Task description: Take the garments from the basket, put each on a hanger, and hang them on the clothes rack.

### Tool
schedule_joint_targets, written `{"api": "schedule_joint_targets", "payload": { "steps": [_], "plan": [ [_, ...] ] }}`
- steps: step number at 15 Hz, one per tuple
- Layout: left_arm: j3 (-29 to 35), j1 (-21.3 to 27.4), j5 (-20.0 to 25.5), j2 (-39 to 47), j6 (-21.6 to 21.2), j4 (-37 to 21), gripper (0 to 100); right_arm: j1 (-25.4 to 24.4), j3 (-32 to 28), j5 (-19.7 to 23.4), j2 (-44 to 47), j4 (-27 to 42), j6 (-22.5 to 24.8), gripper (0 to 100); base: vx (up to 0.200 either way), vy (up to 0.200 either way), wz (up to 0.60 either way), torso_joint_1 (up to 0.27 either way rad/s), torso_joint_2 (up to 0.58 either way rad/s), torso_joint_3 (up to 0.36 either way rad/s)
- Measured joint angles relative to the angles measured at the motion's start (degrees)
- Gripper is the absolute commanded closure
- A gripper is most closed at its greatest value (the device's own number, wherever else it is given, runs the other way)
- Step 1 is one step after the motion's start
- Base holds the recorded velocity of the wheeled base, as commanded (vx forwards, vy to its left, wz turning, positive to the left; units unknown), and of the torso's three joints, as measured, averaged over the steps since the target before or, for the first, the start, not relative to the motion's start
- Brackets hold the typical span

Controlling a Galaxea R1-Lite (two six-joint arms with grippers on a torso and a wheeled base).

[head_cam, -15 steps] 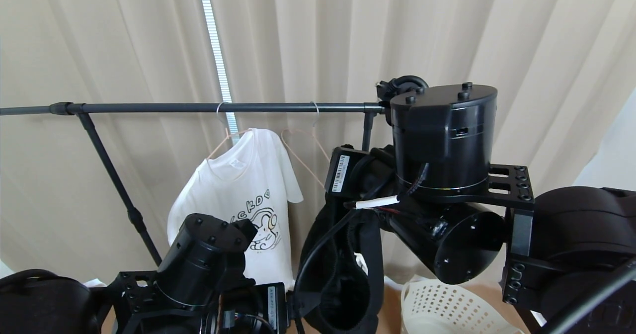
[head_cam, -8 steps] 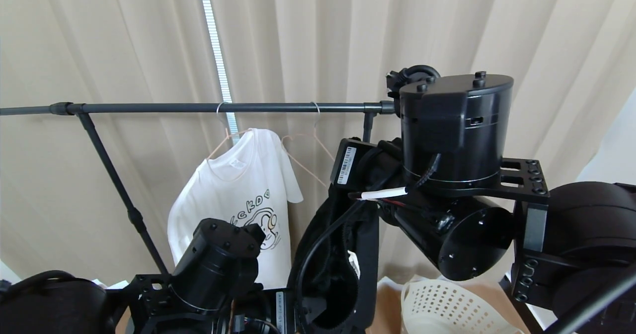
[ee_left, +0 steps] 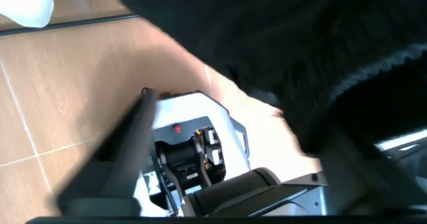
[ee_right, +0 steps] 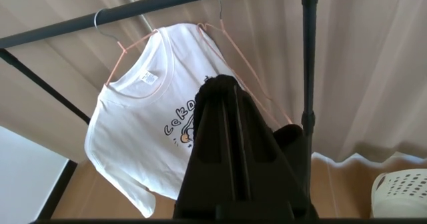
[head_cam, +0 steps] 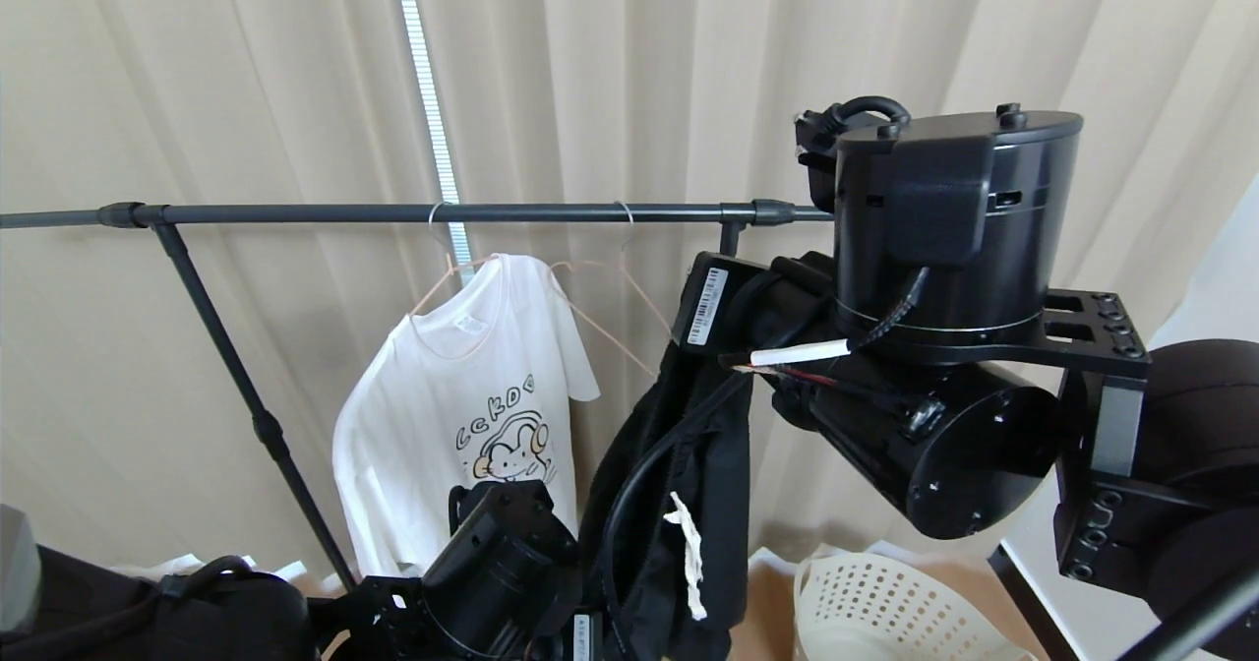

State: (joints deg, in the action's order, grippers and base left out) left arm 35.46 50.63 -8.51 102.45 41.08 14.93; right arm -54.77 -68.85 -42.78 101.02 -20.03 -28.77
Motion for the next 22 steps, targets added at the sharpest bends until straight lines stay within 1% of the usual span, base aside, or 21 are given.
{"api": "schedule_joint_targets", "payload": {
  "steps": [4,7,10,12,13,15,16,17,18,19,22],
  "plan": [
    [-0.5,-1.5,0.0,-3.9,-2.1,-0.8,100,3.8,0.6,-0.1,-0.3,-0.1,2.7,100,0.0,0.0,0.0,0.0,0.0,0.0],
    [0.5,-5.9,0.0,-9.4,-4.5,-6.4,100,6.5,2.5,-0.1,-1.9,0.0,6.8,100,0.0,0.0,0.0,0.0,0.0,0.0],
    [5.0,-10.8,0.0,-15.5,-5.4,-14.5,100,7.1,8.3,0.1,-5.3,0.1,15.8,100,0.0,0.0,0.0,0.0,0.0,0.0],
    [7.7,-12.2,-0.1,-18.9,-5.4,-19.0,100,7.1,13.5,0.3,-7.2,-0.2,22.1,100,0.0,0.0,0.0,0.0,0.0,0.0],
    [8.4,-12.5,-0.4,-20.2,-5.6,-19.9,100,7.1,16.0,0.3,-7.8,-0.4,25.2,100,0.0,0.0,0.0,0.0,0.0,0.0],
    [9.0,-13.0,-2.0,-21.9,-6.7,-20.3,100,7.0,21.0,0.5,-8.7,-0.4,31.3,100,0.0,0.0,0.0,0.0,0.0,0.0],
    [8.9,-13.7,-3.6,-22.4,-7.4,-20.3,100,6.9,23.3,0.7,-9.3,-0.3,34.3,100,0.0,0.0,0.0,0.0,0.0,0.0],
    [8.8,-14.1,-5.1,-22.5,-8.3,-20.3,100,6.8,25.4,1.6,-10.0,-0.4,37.3,100,0.0,0.0,0.0,0.0,0.0,0.0],
    [8.6,-14.6,-6.2,-22.3,-9.0,-20.3,100,6.8,27.3,3.5,-10.9,-0.4,40.4,100,0.0,0.0,0.0,0.0,0.0,0.0],
    [8.1,-15.0,-7.4,-22.0,-9.7,-20.3,100,6.8,28.5,4.8,-11.9,-0.2,41.8,100,0.0,0.0,0.0,0.0,0.0,0.0],
    [7.2,-16.3,-13.1,-19.7,-10.7,-20.1,100,7.3,29.6,5.3,-14.0,0.2,42.3,100,0.0,0.0,0.0,0.0,0.0,0.0]
  ]
}}
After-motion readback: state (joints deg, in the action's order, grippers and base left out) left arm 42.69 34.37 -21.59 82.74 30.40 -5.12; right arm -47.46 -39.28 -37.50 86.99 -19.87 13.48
